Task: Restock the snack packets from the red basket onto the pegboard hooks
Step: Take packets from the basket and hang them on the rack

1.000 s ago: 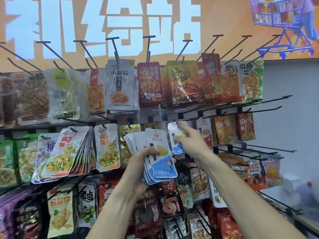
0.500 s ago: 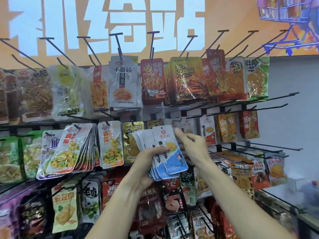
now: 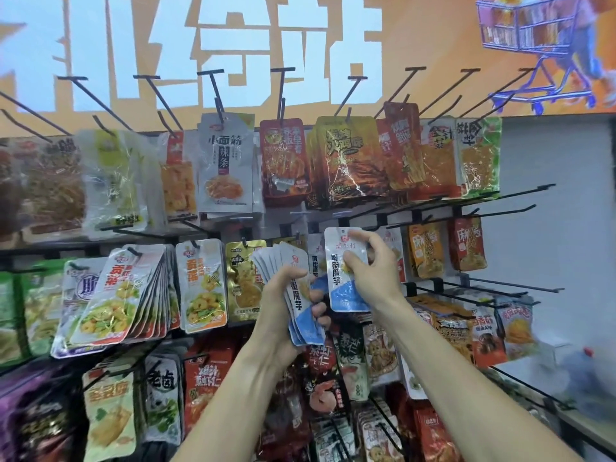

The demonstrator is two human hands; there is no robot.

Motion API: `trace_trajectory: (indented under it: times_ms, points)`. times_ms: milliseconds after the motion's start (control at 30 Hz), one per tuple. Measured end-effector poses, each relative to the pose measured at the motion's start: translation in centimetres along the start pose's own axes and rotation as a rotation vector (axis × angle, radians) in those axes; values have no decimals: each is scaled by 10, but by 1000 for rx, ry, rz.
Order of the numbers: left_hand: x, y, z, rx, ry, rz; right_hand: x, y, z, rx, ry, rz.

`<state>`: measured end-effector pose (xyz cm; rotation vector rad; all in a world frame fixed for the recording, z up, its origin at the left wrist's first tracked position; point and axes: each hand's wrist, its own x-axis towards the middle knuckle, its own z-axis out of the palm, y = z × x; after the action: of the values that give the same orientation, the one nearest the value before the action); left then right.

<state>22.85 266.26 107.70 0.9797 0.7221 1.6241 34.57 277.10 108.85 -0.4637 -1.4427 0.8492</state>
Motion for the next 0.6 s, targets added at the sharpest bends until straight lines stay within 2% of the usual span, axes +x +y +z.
trace_trajectory:
  times_ms: [200,600]
  points:
    - [-7,2,-1,-47,-66,28,8,-1,-3,-53,-58,3]
    - [-16,8,2,-19,57,88,5,15,5,-138,39,9]
